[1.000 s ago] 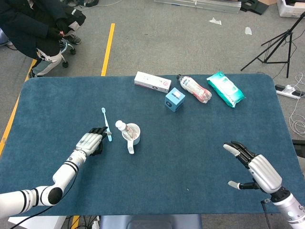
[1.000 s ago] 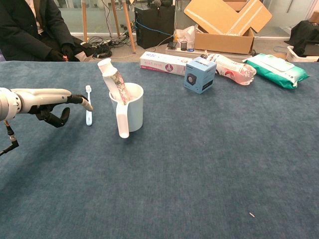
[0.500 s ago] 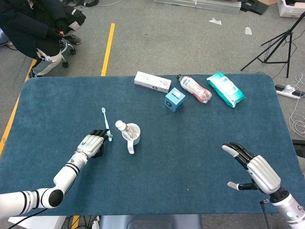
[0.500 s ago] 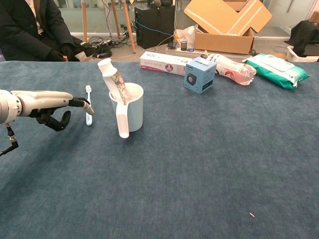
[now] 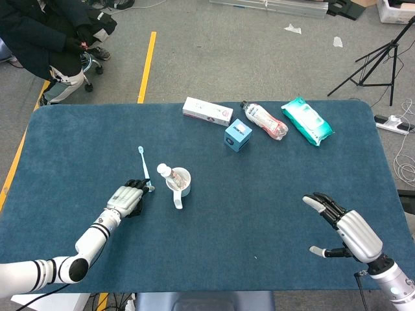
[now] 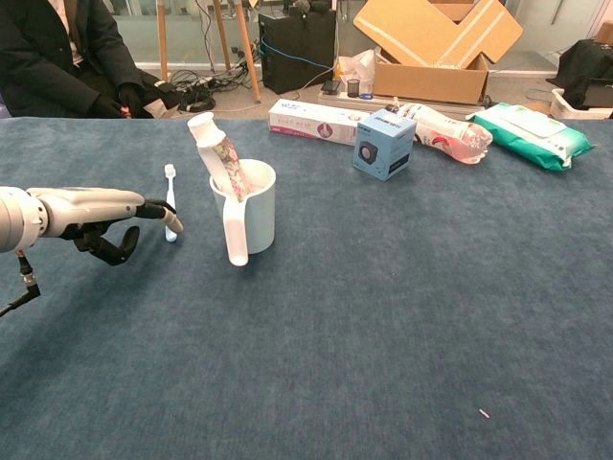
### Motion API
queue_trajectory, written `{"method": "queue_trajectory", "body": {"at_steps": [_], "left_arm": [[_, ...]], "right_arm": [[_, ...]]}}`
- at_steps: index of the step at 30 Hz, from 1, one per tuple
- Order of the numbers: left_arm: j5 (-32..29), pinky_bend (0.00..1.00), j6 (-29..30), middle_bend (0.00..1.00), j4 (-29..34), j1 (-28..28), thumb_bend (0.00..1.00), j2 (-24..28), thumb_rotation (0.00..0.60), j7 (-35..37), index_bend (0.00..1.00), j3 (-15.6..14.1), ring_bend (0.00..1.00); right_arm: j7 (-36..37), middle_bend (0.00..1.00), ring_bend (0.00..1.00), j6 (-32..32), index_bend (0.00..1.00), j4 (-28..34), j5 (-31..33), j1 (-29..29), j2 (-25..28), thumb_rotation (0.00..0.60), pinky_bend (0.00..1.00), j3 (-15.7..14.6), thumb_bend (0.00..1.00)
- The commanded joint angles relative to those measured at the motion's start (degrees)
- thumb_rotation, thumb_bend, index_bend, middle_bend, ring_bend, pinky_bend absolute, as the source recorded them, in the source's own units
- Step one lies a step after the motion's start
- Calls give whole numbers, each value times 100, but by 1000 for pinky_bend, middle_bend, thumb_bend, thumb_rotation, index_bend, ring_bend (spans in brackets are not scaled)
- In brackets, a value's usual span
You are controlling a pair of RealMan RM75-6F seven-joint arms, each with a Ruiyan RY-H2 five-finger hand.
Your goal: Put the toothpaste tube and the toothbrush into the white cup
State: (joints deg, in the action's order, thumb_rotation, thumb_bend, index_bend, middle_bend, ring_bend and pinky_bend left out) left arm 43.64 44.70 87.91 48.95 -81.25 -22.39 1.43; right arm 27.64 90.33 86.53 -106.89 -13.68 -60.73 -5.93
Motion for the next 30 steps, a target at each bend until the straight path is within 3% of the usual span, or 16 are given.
{"method": "queue_trajectory", "body": {"at_steps": [1, 30], "left_arm": [[17, 0, 4, 0, -13, 1, 884, -15, 600, 8, 133, 2, 0], [-418, 0, 27, 0, -227, 86, 884, -49, 600, -245, 125, -103, 0]], "right_arm": [[1, 144, 85, 4, 20, -2, 2, 2, -1, 600, 403, 1, 12], [31, 146, 85, 36, 20, -14, -3, 9, 9, 600, 403, 1, 12]]}}
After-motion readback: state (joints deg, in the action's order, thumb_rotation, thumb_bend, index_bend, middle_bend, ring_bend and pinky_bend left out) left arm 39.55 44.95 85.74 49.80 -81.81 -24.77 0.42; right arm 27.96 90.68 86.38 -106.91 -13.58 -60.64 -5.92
